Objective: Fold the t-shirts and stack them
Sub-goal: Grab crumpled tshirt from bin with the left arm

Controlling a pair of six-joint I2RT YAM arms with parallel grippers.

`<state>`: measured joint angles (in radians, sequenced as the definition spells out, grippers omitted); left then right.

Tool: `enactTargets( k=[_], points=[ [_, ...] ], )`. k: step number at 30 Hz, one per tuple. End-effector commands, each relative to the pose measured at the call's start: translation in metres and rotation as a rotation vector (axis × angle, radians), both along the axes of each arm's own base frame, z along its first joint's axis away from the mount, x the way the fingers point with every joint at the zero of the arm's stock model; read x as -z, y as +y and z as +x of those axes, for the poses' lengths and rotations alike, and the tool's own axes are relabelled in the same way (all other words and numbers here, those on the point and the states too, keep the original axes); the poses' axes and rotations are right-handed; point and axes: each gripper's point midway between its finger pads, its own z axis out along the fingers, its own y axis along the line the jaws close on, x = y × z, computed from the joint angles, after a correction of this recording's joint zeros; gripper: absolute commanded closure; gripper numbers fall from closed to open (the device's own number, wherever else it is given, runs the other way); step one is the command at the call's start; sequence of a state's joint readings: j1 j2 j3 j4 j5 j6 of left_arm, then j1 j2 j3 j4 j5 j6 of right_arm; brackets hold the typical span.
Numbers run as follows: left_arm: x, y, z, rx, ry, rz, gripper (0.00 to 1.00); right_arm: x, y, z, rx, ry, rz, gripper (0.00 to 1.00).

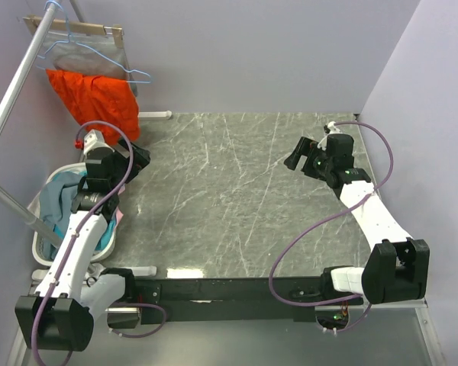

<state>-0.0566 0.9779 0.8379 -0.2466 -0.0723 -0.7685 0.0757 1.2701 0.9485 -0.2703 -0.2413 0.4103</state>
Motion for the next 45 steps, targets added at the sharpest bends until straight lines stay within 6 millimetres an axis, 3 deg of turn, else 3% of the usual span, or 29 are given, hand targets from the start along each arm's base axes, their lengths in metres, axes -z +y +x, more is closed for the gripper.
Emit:
enactTargets(
  k=[1,10,14,17,21,27,37,41,45],
  points=[
    [-0.019,0.003,-0.004,-0.02,-0.054,0.006,0.01,-0.023,-0.002,0.003,-0.006,-0.048,-0.015,0.0],
    [-0.006,0.009,-0.005,-0.057,0.003,-0.057,0.01,-0.024,-0.001,0.001,-0.01,-0.053,-0.007,0.0],
    [-0.002,0.027,-0.006,-0.118,0.049,0.043,0.01,-0.015,-0.032,-0.001,0.168,-0.042,-0.083,0.0],
    [0.004,0.036,-0.011,-0.141,0.076,0.091,0.02,-0.023,-0.04,-0.001,0.24,-0.04,-0.074,0.0],
    [0.008,0.055,-0.017,-0.244,0.095,0.156,0.05,-0.031,-0.023,-0.002,0.211,-0.038,0.038,0.0],
    [0.017,0.071,-0.024,-0.362,0.211,0.288,0.04,-0.025,-0.001,-0.005,0.098,-0.06,0.104,0.0],
    [0.003,0.06,-0.022,-0.333,0.19,0.345,0.05,-0.028,-0.015,-0.009,0.108,-0.071,0.005,0.0],
    [-0.002,0.065,-0.026,-0.374,0.212,0.379,0.12,-0.025,-0.02,-0.011,0.123,-0.065,-0.015,0.0],
    [0.004,0.081,-0.032,-0.503,0.28,0.452,0.09,-0.025,-0.015,-0.011,0.095,-0.053,-0.007,0.0]
  ],
)
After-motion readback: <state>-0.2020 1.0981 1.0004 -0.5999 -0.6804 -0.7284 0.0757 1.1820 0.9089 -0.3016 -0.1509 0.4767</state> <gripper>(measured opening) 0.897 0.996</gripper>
